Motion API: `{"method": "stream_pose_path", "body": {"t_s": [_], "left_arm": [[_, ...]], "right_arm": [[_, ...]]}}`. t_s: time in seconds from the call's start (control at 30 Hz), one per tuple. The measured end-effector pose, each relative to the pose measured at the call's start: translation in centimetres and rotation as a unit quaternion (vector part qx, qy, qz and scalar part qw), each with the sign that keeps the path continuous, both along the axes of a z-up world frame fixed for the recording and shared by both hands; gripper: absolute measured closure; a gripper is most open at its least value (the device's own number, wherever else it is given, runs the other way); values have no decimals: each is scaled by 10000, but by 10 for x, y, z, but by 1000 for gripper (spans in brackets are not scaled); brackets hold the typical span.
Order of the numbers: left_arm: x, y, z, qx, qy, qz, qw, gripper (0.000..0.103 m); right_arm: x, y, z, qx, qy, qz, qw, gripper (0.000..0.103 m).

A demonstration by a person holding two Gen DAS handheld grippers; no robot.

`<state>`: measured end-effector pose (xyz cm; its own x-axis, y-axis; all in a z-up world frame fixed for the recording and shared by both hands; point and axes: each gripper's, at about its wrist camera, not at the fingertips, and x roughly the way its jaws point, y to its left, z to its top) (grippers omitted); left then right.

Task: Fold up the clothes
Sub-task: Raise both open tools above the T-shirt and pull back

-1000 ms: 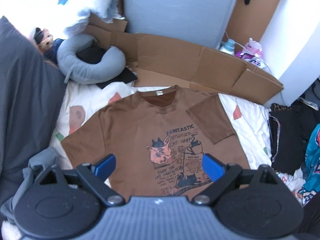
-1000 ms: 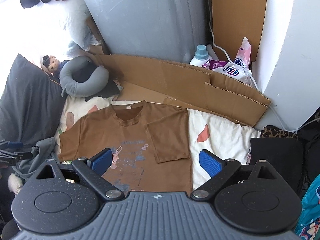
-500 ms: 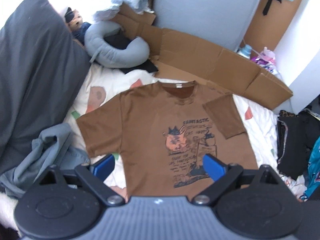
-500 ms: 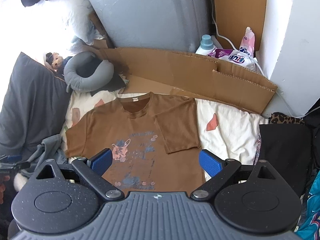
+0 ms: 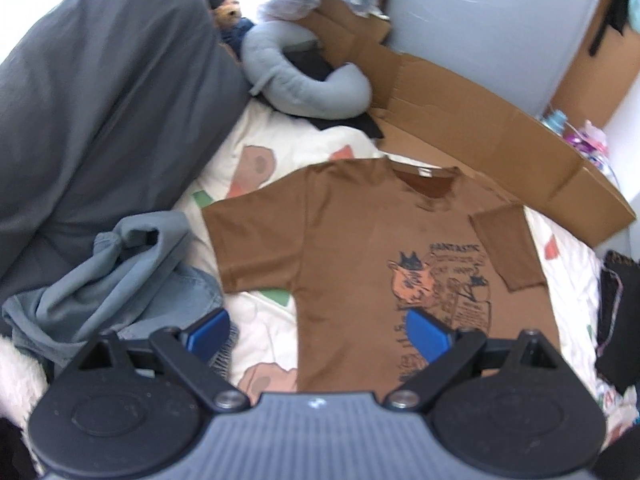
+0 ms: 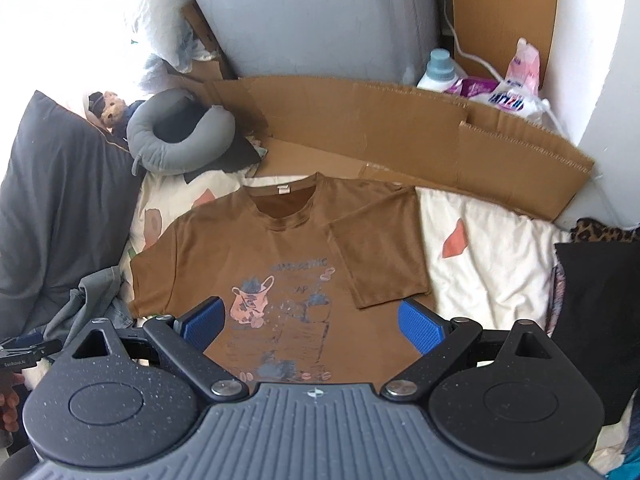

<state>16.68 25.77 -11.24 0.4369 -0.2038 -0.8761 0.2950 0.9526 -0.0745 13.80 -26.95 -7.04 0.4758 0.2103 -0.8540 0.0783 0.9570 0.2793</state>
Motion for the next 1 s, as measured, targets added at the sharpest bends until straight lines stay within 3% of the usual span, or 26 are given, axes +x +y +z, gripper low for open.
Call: {"method": "stream_pose_path", "body": {"t_s": [0.27,0.53,0.77,0.87,1.0], "left_arm": [[11,15,-32,-128,-32,322,9994,7],[15,10,-62,-74,-195,113,9997,12],[27,11,-104,-262,-124,368,9989,26],[31,13,-121,-244,-230,599,9976,40],[40,18,-142,-321,-314,984,9941,45]], "right_arm": [[4,15,-44,146,-2,-160,9998,6],[3,42,-91,515,-276,-186,9981,6],[6,75,-137,510,-332,19,9981,6],[5,85,-155,483,-329,20,9983,6],[5,97,-173,466,-415,69,9980,6]]}}
